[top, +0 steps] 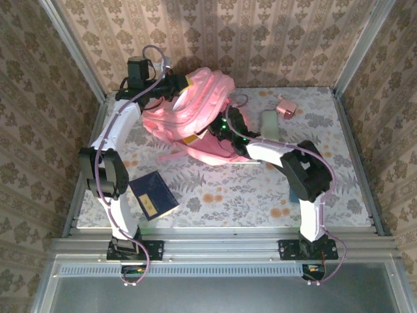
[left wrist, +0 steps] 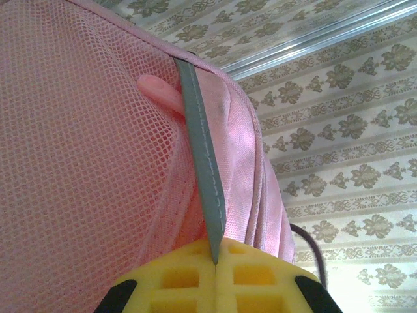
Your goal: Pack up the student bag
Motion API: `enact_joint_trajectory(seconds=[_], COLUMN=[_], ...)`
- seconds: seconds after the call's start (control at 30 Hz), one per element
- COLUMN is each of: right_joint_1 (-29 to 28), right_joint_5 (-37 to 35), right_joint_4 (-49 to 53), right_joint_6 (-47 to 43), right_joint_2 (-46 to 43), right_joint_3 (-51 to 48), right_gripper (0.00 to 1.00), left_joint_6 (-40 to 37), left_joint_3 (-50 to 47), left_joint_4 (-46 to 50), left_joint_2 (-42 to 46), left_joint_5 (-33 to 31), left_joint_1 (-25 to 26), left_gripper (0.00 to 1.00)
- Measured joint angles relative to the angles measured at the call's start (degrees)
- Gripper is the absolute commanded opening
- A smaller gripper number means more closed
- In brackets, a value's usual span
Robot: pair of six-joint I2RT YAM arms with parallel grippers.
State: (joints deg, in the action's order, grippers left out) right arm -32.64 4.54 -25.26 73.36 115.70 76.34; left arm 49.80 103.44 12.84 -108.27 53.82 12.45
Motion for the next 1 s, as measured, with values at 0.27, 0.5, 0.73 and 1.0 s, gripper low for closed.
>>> enact_joint_trajectory(seconds=[0.27,0.5,0.73,1.0], right_joint_1=[-1.9,-1.8,0.4,5.3], right_joint_5=[-1.7,-1.4,-0.9,1.3], right_joint_4=[6.7,9.2,7.0,2.1], right_joint_6=[0.1,-5.7,-9.5,-14.4], right_joint_2=[13.3,8.7,-4.5,-17.3], right_joint_3=[15.5,12.4,-2.1,-18.1], right_gripper=[0.69,0.97,0.97,0.91], left_joint_6=[3.5,6.1,5.8,7.3], left_joint_3=[0.0,-0.4,-1.6,-4.8], left_joint_4=[-2.6,-4.8,-6.0,-9.5], left_joint_2=[0.0,0.0,0.0,0.0], left_joint_5=[0.9,2.3,2.5,2.6], left_joint_1=[-0.1,-1.0,-2.1,-2.4], left_gripper=[0.00,0.00,0.00,0.00])
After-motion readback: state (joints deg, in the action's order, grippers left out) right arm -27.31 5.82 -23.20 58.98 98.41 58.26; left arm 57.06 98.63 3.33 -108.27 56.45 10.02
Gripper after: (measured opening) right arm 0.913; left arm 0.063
